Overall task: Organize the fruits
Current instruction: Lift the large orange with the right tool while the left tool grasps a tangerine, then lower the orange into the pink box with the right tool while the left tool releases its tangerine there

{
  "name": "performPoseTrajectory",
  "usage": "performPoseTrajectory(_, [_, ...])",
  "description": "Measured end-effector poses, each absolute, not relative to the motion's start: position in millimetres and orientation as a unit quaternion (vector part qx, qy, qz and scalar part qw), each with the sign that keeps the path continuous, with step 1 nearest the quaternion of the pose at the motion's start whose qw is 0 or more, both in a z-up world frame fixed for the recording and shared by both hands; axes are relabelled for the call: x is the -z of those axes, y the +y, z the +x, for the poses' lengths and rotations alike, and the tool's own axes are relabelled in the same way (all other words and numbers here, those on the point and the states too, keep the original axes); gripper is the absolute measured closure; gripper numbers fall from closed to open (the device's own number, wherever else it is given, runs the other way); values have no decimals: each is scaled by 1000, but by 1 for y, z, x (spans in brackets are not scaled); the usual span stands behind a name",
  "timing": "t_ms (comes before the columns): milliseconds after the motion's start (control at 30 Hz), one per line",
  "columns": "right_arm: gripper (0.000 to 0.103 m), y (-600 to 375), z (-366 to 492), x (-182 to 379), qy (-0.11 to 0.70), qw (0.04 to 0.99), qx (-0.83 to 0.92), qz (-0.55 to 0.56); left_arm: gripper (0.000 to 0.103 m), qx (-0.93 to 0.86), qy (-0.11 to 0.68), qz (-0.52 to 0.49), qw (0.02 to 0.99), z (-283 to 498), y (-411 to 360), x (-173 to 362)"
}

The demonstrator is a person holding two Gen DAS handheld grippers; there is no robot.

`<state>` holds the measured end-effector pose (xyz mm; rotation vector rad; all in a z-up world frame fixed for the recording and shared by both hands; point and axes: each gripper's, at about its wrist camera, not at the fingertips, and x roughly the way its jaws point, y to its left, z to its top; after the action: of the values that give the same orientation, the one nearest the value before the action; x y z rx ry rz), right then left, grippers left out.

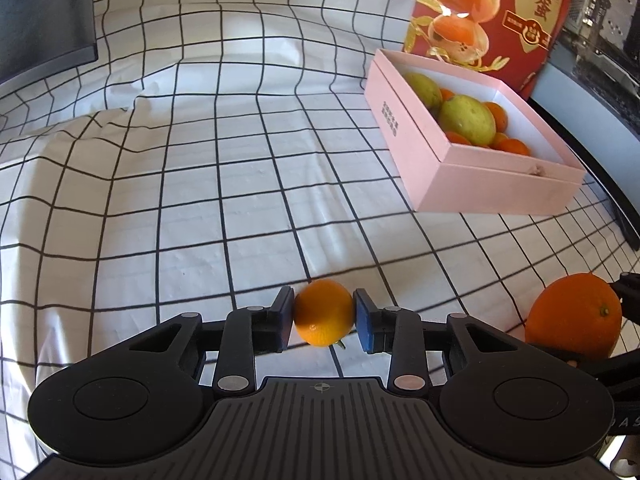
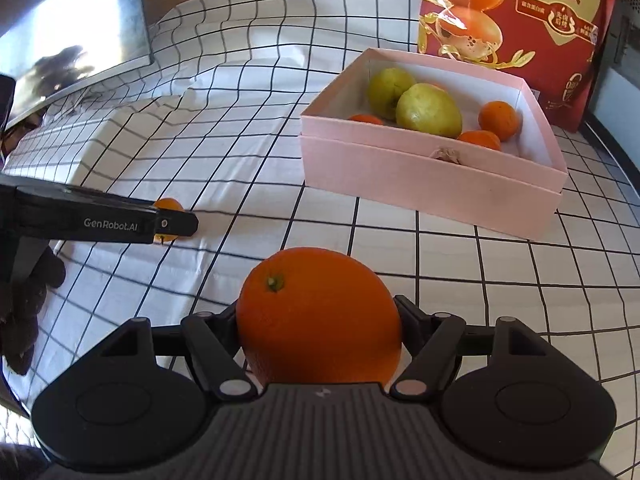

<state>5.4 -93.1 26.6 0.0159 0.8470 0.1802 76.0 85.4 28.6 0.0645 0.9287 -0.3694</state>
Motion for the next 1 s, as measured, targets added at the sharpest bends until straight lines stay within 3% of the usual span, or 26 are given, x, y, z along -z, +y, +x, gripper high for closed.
performPoseTrajectory(433, [32,-100,-16,-22,416,904,-97,-8,67,201,427,4,882,60,93,-29])
performPoseTrajectory(733, [33,-130,-6,-72,360,929,-80,17,67,298,312,-14,902,93,35,-118])
performPoseTrajectory(1000, [33,-171,14,-99,326,944,-36,41,66,301,324,-6,897,161,-37,-134])
